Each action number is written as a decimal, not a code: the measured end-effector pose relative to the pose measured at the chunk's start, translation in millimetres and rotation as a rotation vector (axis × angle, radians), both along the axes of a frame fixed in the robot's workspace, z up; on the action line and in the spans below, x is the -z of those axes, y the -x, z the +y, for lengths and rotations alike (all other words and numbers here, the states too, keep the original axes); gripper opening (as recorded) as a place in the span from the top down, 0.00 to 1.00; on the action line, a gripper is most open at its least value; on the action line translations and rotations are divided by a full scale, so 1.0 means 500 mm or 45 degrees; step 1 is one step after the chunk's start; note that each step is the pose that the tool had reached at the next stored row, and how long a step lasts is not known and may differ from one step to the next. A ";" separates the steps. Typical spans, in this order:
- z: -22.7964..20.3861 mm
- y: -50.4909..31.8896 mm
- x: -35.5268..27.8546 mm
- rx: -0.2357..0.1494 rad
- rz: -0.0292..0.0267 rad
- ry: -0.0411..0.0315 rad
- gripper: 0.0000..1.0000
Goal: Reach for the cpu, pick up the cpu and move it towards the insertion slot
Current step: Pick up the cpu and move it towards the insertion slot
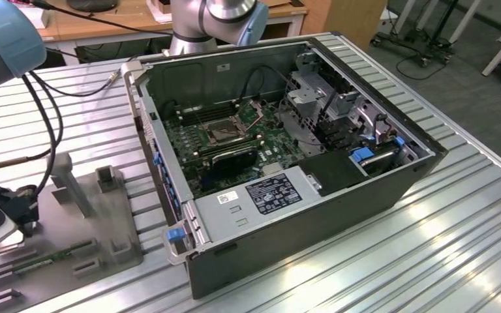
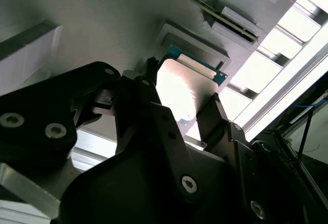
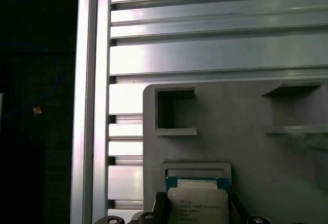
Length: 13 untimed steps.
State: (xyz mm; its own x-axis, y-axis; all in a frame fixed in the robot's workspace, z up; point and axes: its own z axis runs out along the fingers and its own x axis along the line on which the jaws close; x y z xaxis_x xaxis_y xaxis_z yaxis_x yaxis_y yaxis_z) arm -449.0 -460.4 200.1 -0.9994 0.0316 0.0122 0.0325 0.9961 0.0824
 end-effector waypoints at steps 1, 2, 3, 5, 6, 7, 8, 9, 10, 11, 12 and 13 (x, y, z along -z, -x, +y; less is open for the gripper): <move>0.0000 0.000 -0.003 0.000 0.0001 0.0001 0.46; 0.0000 0.000 -0.006 0.000 0.0002 0.0001 0.46; 0.0000 0.000 -0.009 0.000 0.0001 0.0001 0.46; 0.0000 0.000 -0.010 0.000 -0.0002 -0.0001 0.46; 0.0000 0.000 -0.010 0.000 -0.0003 -0.0002 0.46; 0.0000 0.000 -0.010 0.000 -0.0003 -0.0002 0.46; 0.0000 0.000 -0.010 0.000 -0.0001 0.0000 0.46; 0.0000 0.000 -0.011 0.000 0.0001 0.0000 0.46; 0.0000 0.000 -0.011 0.000 0.0000 0.0000 0.46; 0.0000 0.000 -0.011 0.000 0.0000 0.0000 0.46; 0.0000 0.000 -0.012 0.000 0.0003 0.0002 0.46; -0.0001 0.000 -0.013 0.000 0.0006 0.0004 0.46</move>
